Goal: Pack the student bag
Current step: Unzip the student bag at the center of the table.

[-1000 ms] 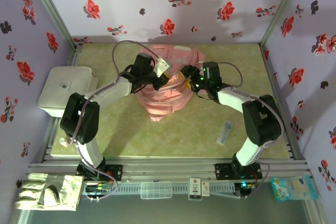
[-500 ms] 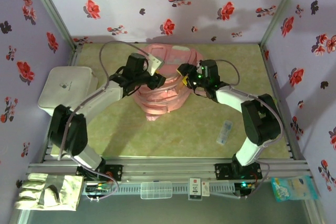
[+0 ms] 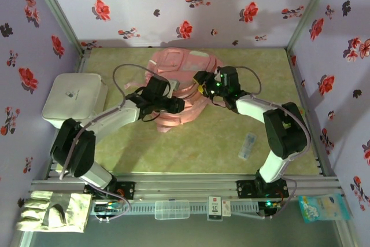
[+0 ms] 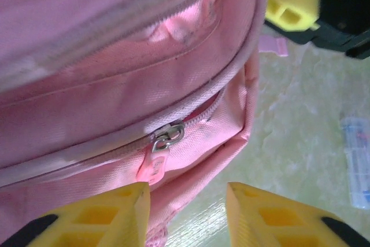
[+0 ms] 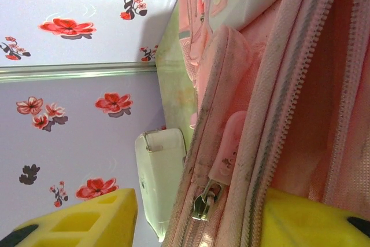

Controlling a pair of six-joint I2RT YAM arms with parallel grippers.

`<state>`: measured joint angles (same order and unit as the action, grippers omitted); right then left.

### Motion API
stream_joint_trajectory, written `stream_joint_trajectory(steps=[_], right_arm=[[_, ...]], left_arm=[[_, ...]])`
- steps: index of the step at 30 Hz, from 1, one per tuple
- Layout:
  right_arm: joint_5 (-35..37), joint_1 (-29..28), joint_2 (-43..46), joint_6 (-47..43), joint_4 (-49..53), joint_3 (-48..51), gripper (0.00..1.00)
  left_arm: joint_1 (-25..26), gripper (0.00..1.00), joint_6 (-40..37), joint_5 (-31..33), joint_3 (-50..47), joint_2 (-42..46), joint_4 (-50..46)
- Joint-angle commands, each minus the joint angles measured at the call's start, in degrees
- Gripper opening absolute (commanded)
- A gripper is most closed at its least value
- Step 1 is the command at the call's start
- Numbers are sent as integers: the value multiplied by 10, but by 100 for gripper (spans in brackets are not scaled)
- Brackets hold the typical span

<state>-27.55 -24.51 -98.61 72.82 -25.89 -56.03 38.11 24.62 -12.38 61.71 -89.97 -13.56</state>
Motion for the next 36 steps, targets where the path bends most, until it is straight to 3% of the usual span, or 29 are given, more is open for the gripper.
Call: stream_joint_trajectory(steps=[1,6,11,19,24,32,36], right_arm=[[-22,-8,-3,12,-51,-17,52],[-24,-11,-8,16,-58,-20,52],[-28,-12,-14,24,-67,-20,52],[-22,-12,-14,24,-68,-10,48],[2,-8,-13,19,-53,-2,38],[38,15,-22,8,-56,6,14],[54,33,-21,-20,-48,10,8]], left_arm=[[3,36,37,28,24,-28,0],[5,32,44,83,22,-40,11],[5,32,62,74,19,-49,51],[5,14,93,116,14,-52,53],[4,1,85,135,10,-40,35],[-24,0,31,135,-12,-9,-3],[-52,0,-22,126,-46,20,-6]])
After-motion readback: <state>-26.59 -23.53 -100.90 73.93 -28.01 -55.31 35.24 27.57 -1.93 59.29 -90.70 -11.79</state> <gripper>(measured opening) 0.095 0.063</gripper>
